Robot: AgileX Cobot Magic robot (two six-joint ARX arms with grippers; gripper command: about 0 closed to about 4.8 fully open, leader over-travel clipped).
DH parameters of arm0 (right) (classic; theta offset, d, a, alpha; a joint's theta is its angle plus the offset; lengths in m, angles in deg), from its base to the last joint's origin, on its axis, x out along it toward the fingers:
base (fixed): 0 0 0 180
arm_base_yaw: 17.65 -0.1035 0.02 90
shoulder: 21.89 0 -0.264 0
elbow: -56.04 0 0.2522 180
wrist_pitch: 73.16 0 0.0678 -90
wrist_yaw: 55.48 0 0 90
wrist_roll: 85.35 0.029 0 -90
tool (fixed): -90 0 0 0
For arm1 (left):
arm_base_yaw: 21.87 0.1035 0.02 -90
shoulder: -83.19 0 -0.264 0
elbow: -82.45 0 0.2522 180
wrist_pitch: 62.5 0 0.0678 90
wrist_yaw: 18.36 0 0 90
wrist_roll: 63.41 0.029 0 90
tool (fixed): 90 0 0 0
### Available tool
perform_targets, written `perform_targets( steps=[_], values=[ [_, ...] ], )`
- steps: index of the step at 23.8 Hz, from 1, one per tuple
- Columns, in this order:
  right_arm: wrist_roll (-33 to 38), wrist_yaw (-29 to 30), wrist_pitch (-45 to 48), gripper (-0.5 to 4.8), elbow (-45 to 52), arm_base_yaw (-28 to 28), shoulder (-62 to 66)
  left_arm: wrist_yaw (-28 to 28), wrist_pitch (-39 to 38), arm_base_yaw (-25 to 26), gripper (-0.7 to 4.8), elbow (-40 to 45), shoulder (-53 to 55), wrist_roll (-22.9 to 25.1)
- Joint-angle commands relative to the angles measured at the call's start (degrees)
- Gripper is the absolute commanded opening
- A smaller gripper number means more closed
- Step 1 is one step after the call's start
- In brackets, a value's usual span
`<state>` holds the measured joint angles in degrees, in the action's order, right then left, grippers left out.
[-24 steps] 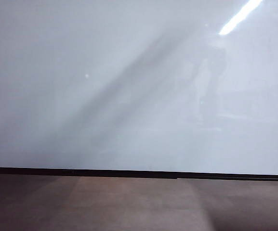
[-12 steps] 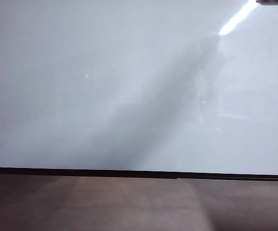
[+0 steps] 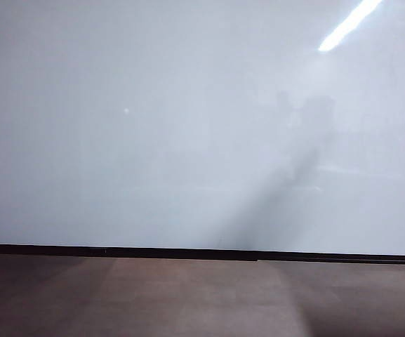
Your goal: Reach to the right to find the marker pen, pick it up, and write the number 17 on the whiteboard.
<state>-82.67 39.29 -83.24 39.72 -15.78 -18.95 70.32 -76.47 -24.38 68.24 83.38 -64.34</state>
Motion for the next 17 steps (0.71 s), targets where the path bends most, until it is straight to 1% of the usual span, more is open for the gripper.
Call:
perform_targets(
  steps=[1, 9, 17],
  values=[
    [0.55, 0.33, 1.20, -0.07, 1.81, 0.09, -1.90, 0.04, 0.66, 0.11, -0.05, -0.04, 0.04, 0.24],
    [0.33, 0.31, -1.22, -0.07, 2.34, 0.00, -2.82, 0.04, 0.66, 0.11, -0.05, -0.04, 0.04, 0.24],
    [0.33, 0.28, 0.59, -0.07, 2.32, 0.00, -2.82, 0.04, 0.66, 0.11, -0.05, -0.04, 0.04, 0.24]
  ],
)
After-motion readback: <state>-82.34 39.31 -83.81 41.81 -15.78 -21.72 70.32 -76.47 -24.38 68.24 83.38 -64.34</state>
